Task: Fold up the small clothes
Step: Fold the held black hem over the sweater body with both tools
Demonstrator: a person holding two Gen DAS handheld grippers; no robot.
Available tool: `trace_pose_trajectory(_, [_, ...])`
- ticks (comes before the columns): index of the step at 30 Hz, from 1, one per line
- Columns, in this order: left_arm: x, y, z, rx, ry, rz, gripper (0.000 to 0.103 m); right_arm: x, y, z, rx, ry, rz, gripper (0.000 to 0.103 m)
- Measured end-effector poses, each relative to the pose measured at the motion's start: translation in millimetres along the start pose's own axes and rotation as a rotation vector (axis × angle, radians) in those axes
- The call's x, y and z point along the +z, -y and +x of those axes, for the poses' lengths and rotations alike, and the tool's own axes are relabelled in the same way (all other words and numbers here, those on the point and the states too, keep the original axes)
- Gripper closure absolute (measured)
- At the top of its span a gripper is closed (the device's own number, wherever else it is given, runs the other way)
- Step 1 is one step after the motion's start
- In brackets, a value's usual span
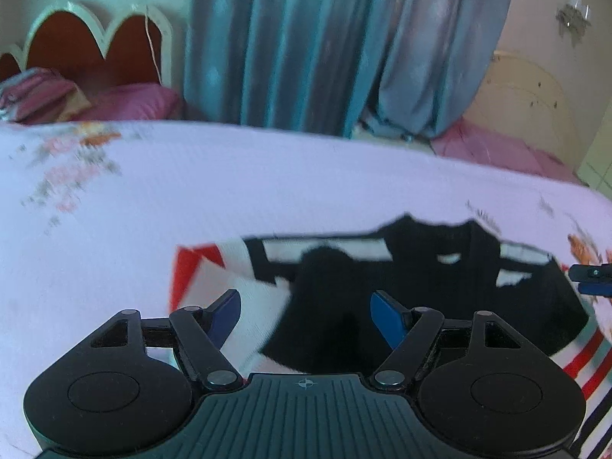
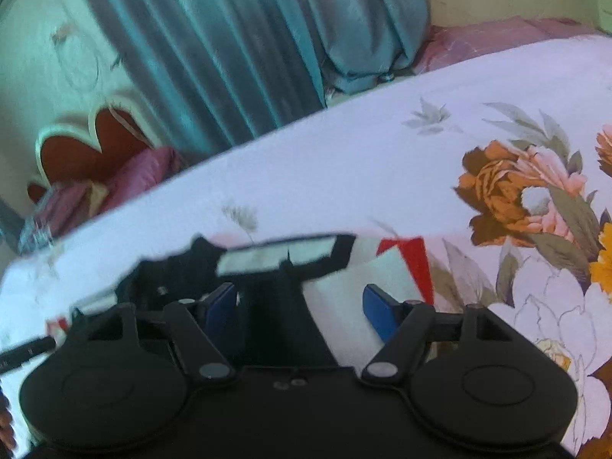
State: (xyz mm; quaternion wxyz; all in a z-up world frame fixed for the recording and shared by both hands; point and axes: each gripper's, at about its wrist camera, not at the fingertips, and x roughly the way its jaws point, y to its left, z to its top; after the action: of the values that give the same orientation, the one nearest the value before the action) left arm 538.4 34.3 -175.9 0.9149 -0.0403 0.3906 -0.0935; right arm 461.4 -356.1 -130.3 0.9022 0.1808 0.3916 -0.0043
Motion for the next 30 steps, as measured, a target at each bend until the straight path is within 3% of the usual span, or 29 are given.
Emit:
trace_pose_trajectory(2, [-4.9,4.0,8.6,-0.006,-0.023,0.016,0.053,-5.6,-5.8,6.0,-0.013,-0.017,-0.053,0.048])
trace_pose_trajectory(3, [-7.2,5.5,12.0,-0.006,-0.036,0.022,0.071,-7.9,-9.3,8.5,-0.028,-0.020,-0.088,0.051])
trace_pose_trajectory(5, [-11.5,6.9,12.2,0.004,-0.022,0.014,0.089,-10.1,-12.7,12.8,-0.050,-0.027,-0.129,0.052])
trace_pose_trajectory(6, [-12.5,7.5,12.3,0.003,-0.025,0.014,0.099,-10.3,-13.5,14.6,-0.053,-0.030,-0.140,0.058])
trace_pose_trajectory(7, [-13.6,8.1,11.2,0.007,-0.015,0.018,0.099,-10.2,-13.6,15.5,-0.062,-0.030,-0.153,0.077])
trace_pose_trajectory(9, [-14.8,10.0,6.8,0.010,0.013,0.029,0.099,-9.2,-15.9,15.0,-0.067,-0.030,-0.190,0.097])
trace_pose_trajectory(13, [-12.5,10.4,-5.9,0.011,0.085,0.012,0.099,-9.3,-22.1,8.6,-0.046,-0.005,-0.231,0.098])
trace_pose_trajectory(18, [-2.3,3.4,-10.9,0.048,0.156,-0.051,0.099,2.9,-26.3,-5.4,-0.047,0.117,-0.192,0.098])
trace_pose_trajectory(21, [0.9,-3.1,-0.5,0.068,0.143,-0.105,0.099,12.0,-28.9,3.1,-0.063,0.124,-0.191,0.098])
trace_pose_trajectory(25, [-13.6,-4.9,23.3,0.127,0.077,-0.086,0.099,6.7,-22.9,29.3,-0.118,0.055,-0.189,0.098])
trace_pose_trajectory(27, [-15.6,-3.4,25.9,0.136,0.080,-0.073,0.099,1.4,-15.2,40.6,-0.146,0.031,-0.183,0.098])
trace_pose_trajectory(30, [-12.4,3.4,23.5,0.155,0.064,-0.041,0.099,-1.1,-15.1,39.1,-0.153,0.034,-0.181,0.088])
